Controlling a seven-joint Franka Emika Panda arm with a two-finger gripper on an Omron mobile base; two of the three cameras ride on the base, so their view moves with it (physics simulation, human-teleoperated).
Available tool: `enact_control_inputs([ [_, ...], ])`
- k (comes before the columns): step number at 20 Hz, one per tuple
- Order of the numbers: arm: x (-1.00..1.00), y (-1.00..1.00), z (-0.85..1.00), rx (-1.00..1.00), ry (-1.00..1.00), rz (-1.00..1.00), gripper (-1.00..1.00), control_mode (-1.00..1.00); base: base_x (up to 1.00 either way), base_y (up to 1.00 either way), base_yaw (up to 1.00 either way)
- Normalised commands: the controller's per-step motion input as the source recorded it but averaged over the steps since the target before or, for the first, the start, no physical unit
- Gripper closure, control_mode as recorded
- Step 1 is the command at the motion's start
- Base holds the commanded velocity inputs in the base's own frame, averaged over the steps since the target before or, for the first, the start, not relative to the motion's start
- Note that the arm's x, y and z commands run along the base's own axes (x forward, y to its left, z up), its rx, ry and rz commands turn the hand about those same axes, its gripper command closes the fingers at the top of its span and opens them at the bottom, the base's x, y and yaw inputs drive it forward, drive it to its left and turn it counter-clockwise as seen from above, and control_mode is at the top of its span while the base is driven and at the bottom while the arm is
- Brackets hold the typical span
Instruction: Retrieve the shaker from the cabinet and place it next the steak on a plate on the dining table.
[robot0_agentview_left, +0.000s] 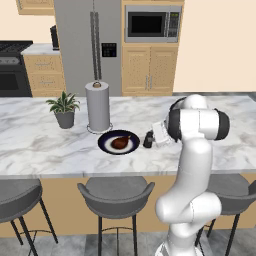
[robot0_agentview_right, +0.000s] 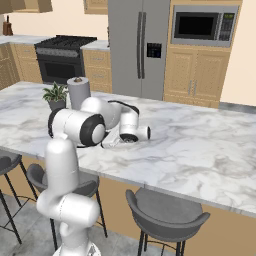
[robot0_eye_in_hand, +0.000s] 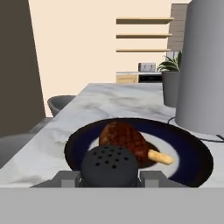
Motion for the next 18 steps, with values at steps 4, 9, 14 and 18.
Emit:
enact_control_inputs([
  [4, 0.26, 0.0, -0.13, 0.0, 0.0, -0.02, 1.0, -1.0, 0.0, 0.0, 0.0],
  [9, 0.21, 0.0, -0.24, 0.0, 0.0, 0.0, 1.0, -1.0, 0.0, 0.0, 0.0],
  [14, 0.11, 0.0, -0.35, -0.01, 0.04, 0.0, 1.0, -1.0, 0.0, 0.0, 0.0],
  [18, 0.16, 0.0, -0.22, -0.02, 0.01, 0.0, 1.0, -1.0, 0.0, 0.0, 0.0],
])
